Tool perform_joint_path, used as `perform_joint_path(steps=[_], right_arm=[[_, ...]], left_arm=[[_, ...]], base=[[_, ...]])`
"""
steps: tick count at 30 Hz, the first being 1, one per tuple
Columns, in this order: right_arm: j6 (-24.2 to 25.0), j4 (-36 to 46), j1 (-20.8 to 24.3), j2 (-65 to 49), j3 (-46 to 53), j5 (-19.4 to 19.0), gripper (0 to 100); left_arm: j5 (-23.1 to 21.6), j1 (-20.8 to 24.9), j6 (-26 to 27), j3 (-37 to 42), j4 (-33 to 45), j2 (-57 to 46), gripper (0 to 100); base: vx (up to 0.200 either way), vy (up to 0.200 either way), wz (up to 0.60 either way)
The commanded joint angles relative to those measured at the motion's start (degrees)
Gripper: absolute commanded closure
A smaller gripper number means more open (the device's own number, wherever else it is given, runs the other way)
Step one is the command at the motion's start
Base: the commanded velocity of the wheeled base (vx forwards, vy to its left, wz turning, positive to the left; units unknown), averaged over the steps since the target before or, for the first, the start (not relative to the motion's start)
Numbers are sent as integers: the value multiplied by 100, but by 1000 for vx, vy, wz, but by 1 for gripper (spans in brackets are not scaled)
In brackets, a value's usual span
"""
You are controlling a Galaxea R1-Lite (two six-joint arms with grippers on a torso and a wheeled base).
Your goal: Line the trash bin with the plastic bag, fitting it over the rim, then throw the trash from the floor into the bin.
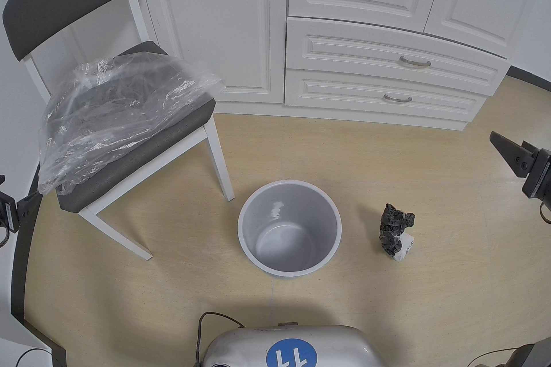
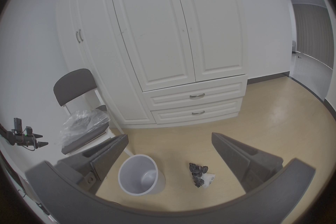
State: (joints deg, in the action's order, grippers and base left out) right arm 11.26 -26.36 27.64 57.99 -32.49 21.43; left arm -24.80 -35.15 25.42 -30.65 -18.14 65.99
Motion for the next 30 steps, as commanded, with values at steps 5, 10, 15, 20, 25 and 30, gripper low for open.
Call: perform_joint_path(steps=[5, 10, 15, 20, 25, 30], right_arm=[[157, -89, 304, 555, -30, 28, 0], [403, -300, 726, 837, -12, 300, 0], [341, -318, 743, 705, -47, 775, 0], [104, -282, 418, 116, 67, 731, 0], [-388, -230, 233, -297, 190, 678, 0], [-555, -318, 93, -139, 190, 599, 0]], left_arm=[[-8, -291, 218, -20, -49, 503, 0], [-17, -291, 227, -11, -49, 582, 0], [-8, -379, 244, 24, -49, 714, 0], [-34, -546, 236, 24, -49, 731, 0], [-43, -528, 227, 50, -234, 819, 0], [-113, -353, 262, 103, -585, 1285, 0]], base=[[0, 0, 0], [0, 0, 0], [0, 0, 0], [0, 0, 0], [0, 0, 0], [0, 0, 0]])
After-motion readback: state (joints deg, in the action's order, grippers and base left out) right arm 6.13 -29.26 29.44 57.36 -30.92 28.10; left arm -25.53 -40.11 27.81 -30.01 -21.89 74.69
